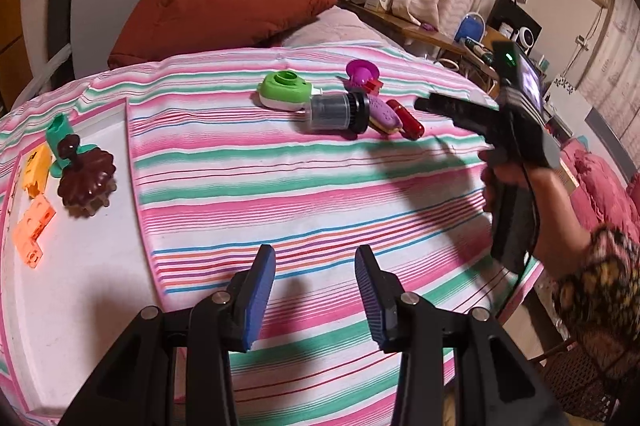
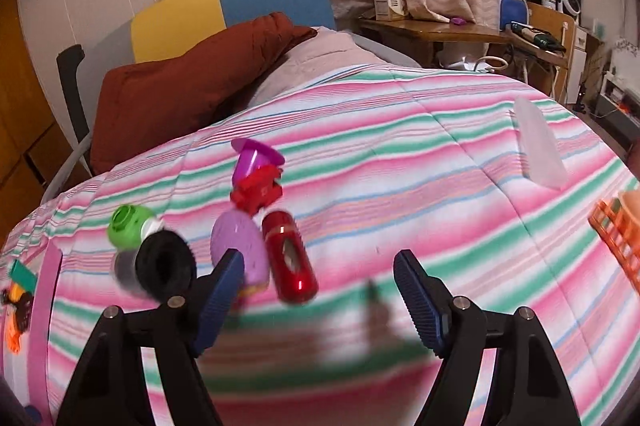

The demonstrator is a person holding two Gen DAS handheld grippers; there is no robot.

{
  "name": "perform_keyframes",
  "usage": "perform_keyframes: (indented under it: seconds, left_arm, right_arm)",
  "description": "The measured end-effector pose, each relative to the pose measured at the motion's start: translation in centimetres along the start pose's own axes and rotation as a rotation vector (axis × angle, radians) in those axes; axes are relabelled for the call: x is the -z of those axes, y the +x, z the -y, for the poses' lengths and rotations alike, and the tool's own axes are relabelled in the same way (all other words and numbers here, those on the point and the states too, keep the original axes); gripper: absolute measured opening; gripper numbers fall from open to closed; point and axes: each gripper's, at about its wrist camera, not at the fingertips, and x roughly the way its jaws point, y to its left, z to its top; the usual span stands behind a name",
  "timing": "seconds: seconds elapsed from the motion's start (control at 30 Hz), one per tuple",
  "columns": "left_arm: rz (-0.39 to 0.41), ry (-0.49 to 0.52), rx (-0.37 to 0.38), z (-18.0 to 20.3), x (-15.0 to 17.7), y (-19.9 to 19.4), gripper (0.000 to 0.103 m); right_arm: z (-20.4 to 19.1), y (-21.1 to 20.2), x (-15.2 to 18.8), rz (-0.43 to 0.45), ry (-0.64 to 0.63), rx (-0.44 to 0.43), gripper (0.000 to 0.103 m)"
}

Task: Organize rigid objects
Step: 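Move the right tool toward the red bottle and purple egg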

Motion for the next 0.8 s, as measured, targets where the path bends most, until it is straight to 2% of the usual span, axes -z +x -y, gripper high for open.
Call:
perform_keyframes:
  seconds: [0.23, 0.33, 0.43, 0.67, 0.8]
  left_arm:
    - [-0.014, 0.007, -0.004, 0.7, -0.8, 0.6, 0.041]
    - [-0.010, 0.012, -0.004, 1.5, -1.5, 0.9, 0.041]
    - [-0.016, 0.018, 0.003, 2.7, -2.3, 1.7, 0.041]
    - [-0.039, 0.034, 0.035, 5.1, -4.2, 3.7, 0.041]
    - [-0.052, 0.013, 0.052, 6.4, -5.7, 5.4, 0.041]
  right_arm:
    - [-0.4, 3.8, -0.8, -0.082, -0.079, 0.012, 0.065]
    - [-0.2, 4.5, -0.7, -0.098, -0.067, -0.008, 0.064]
    - [0.1, 5.3, -0.8, -0.124, -0.040, -0.031, 0.058]
    - [1.2, 5.0, -0.8, -0.128, -0.037, -0.022, 0.041]
    - [3.0, 4.3, -0.4, -0.124, -0.011, -0.012, 0.041]
